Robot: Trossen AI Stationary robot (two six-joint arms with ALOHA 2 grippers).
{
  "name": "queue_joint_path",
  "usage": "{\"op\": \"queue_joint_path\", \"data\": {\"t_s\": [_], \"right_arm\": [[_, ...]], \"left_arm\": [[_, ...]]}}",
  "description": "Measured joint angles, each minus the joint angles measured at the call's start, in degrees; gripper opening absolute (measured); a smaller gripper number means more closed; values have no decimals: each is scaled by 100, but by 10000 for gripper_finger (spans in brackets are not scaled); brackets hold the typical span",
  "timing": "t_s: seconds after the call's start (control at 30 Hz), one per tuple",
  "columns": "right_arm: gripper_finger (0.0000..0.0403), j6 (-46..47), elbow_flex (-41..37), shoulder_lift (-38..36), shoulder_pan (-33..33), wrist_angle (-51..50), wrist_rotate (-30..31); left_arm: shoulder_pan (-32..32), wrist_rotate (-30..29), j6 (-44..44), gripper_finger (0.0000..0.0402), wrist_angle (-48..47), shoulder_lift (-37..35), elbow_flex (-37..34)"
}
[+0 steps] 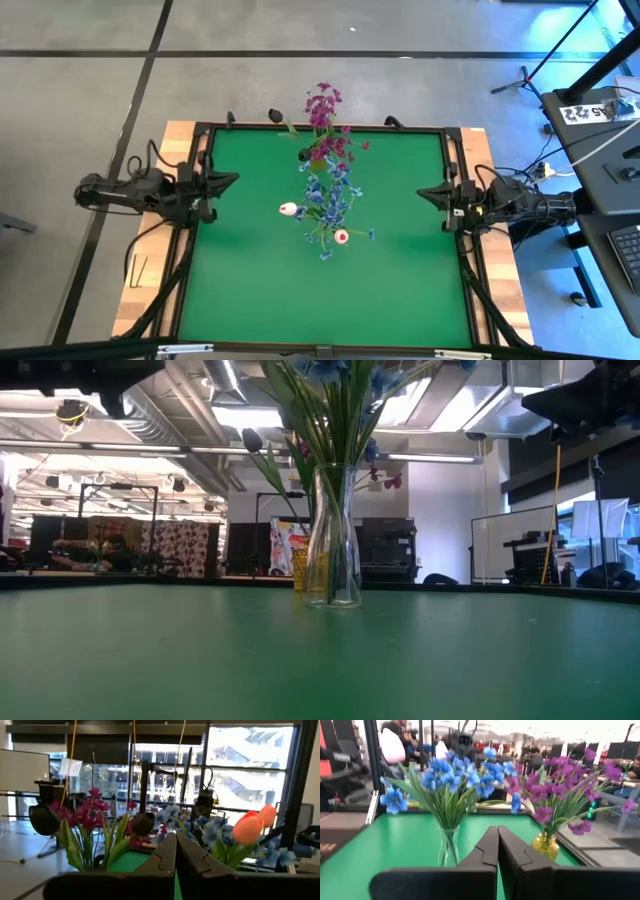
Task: Sort flowers into vase by color
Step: Return to Home Position
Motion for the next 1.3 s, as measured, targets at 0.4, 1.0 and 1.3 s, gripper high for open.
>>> {"op": "queue_joint_path", "data": {"t_s": [0.4, 1.0, 1.3], "right_arm": [[1, 33, -1275, 3, 0, 1486, -304], [1, -171, -1505, 0, 0, 1780, -449], [1, -351, -1505, 0, 1, 1623, -901]], "left_arm": [[-14, 39, -33, 0, 47, -865, -998], [-10, 447, -503, 0, -183, -862, -1556], [-10, 595, -600, 0, -266, -803, -1556]]}}
